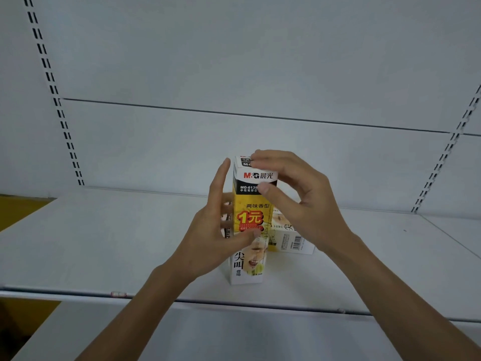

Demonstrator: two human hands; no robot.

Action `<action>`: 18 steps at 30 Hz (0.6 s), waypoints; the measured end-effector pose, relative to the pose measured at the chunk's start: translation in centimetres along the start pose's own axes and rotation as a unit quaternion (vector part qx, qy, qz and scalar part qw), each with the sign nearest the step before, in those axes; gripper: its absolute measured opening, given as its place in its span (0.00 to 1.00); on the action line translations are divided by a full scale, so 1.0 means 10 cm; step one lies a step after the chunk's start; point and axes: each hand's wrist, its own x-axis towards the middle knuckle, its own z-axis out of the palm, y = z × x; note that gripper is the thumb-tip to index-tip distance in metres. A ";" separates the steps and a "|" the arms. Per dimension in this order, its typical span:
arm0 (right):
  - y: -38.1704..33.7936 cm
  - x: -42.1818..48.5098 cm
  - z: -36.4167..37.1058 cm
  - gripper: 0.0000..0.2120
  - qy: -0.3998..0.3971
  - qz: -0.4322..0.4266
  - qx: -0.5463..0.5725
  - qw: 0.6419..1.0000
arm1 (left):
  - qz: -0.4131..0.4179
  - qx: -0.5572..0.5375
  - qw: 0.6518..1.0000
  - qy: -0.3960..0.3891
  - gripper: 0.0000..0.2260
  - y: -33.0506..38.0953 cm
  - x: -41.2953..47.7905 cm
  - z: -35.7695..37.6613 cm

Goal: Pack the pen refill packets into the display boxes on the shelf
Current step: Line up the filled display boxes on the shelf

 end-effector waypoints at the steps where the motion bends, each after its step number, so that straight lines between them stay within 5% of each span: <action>1: 0.01 -0.03 0.00 0.13 -0.002 0.007 0.004 1.000 | 0.020 0.003 1.000 0.009 0.41 0.02 0.01 -0.01; 6: -0.03 -0.19 0.02 0.28 -0.031 0.053 0.022 0.998 | 0.092 0.021 0.993 0.067 0.29 0.15 0.09 0.00; 11: -0.01 -0.68 0.25 0.50 -0.032 0.235 -0.031 0.971 | 0.046 -0.025 0.972 0.231 0.21 0.15 0.06 0.05; 15: 0.11 -0.85 0.14 0.35 -0.045 0.218 -0.156 0.962 | -0.095 -0.074 0.959 0.255 0.25 -0.02 -0.04 0.06; 18: 0.19 -0.85 -0.13 0.30 -0.108 0.222 -0.168 0.954 | -0.147 0.103 0.966 0.188 0.33 -0.19 -0.19 -0.05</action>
